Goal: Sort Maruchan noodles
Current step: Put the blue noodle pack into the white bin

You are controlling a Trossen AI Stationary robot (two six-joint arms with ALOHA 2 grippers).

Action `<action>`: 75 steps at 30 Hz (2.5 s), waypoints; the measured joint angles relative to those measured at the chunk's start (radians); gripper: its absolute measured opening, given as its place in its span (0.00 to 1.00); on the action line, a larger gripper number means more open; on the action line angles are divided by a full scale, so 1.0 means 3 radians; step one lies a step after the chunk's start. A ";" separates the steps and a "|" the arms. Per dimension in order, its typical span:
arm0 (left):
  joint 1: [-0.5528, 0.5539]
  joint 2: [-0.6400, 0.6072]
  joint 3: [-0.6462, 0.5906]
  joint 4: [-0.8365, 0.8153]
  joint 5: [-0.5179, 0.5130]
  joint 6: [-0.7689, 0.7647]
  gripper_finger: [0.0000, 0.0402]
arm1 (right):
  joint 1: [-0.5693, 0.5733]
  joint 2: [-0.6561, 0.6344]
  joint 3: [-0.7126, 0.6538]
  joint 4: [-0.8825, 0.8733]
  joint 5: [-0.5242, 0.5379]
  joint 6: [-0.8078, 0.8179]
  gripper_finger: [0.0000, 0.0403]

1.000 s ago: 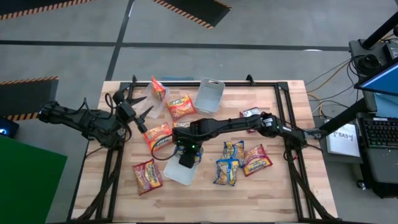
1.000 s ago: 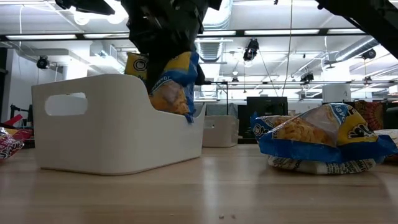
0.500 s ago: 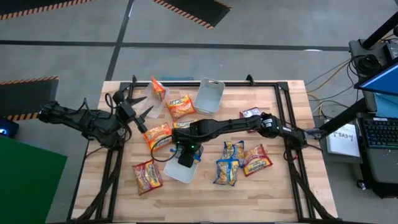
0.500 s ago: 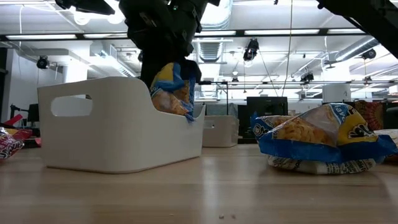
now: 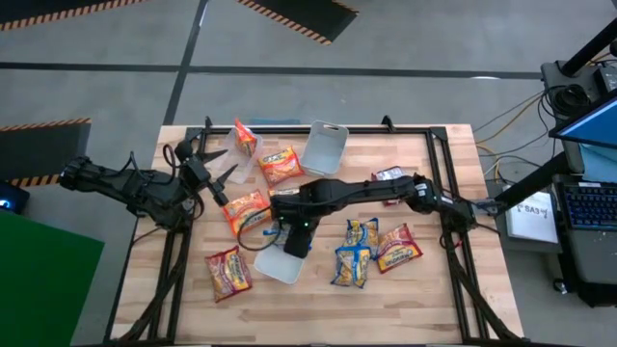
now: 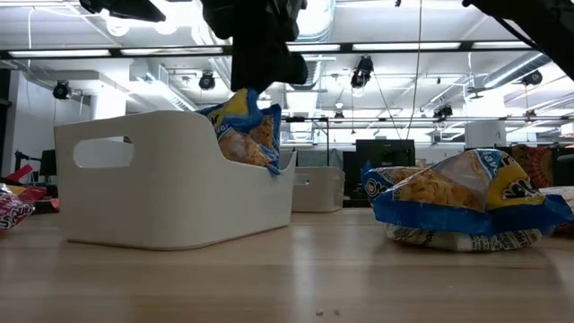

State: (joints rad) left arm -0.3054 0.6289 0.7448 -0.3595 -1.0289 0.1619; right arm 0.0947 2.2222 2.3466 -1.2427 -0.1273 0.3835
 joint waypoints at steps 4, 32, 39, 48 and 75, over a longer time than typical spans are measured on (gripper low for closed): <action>0.0001 0.0000 0.0000 0.0000 0.0000 -0.0011 0.49 | 0.0067 0.0094 -0.0029 0.0007 0.0131 -0.0118 0.12; 0.0001 0.0005 0.0000 -0.0006 0.0001 -0.0022 0.49 | 0.0115 -0.0004 -0.0088 0.0054 0.0597 -0.0230 0.02; 0.0000 0.0011 0.0000 -0.0006 0.0001 -0.0022 0.49 | 0.0209 -0.0079 -0.0139 0.0365 0.0606 -0.0396 0.02; 0.0000 0.0019 0.0000 -0.0004 0.0002 -0.0022 0.49 | 0.0240 -0.0024 -0.0828 0.0928 0.0371 -0.0491 0.02; 0.0000 0.0061 0.0000 0.0058 0.0465 -0.0050 0.49 | 0.0253 -0.0806 -0.1241 0.0776 0.0343 -0.0888 0.02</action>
State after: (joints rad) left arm -0.3054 0.6471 0.7448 -0.3422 -0.8895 0.1469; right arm 0.1706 1.9804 1.9744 -1.0098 -0.0245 0.1171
